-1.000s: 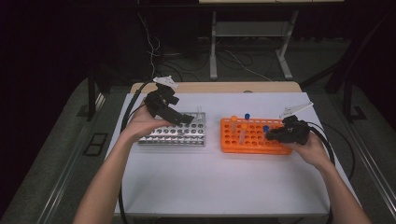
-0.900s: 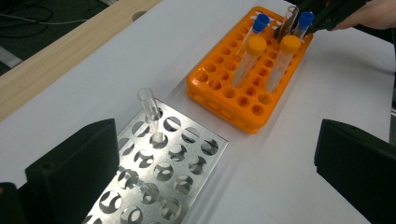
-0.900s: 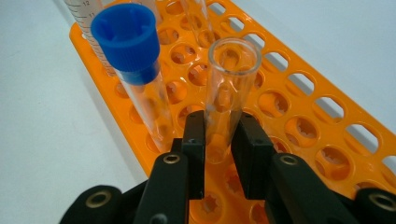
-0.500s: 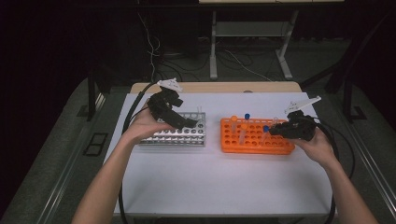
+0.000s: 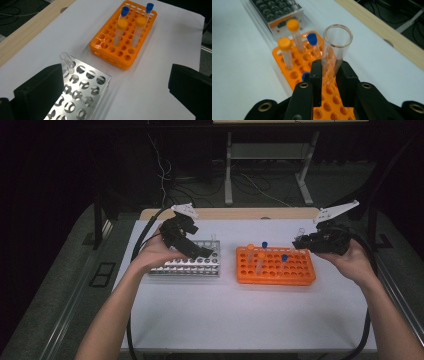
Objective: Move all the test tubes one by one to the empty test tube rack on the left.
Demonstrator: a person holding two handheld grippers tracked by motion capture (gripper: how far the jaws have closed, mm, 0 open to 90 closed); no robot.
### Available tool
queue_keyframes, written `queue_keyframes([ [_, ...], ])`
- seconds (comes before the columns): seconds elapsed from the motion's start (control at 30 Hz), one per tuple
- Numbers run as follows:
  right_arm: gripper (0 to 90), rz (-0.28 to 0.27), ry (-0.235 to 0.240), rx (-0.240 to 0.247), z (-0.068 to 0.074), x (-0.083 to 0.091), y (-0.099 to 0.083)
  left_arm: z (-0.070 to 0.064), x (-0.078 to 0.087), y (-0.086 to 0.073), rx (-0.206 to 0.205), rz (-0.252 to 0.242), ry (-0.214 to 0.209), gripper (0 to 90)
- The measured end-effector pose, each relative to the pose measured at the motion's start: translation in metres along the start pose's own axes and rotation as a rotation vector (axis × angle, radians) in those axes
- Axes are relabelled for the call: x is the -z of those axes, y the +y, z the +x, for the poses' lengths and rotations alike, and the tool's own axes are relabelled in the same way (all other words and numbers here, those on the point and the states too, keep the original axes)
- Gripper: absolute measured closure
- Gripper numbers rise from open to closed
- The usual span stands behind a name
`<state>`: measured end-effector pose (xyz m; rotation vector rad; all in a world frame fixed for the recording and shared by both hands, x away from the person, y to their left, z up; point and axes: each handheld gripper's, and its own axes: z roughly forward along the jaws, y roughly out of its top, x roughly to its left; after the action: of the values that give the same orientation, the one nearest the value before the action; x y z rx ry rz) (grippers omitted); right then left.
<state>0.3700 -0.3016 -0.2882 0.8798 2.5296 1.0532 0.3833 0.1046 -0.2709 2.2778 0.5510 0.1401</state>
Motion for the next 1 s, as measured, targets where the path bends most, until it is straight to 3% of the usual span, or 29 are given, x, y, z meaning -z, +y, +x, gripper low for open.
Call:
queue_keyframes([
  [0.23,75.0,-0.002,0.038,0.08,0.021,0.002,0.03,-0.007,0.001,0.007,-0.029,0.007,-0.014,0.0],
  [0.4,75.0,0.009,0.095,0.143,0.042,-0.007,0.047,-0.013,-0.002,0.015,-0.059,0.021,-0.034,0.0],
  [0.7,75.0,0.081,0.198,0.255,0.086,-0.04,0.066,-0.03,-0.013,0.031,-0.136,0.072,-0.091,3.0],
  [1.0,75.0,0.118,0.292,0.29,0.113,-0.075,0.074,-0.044,-0.024,0.038,-0.214,0.128,-0.16,16.5],
])
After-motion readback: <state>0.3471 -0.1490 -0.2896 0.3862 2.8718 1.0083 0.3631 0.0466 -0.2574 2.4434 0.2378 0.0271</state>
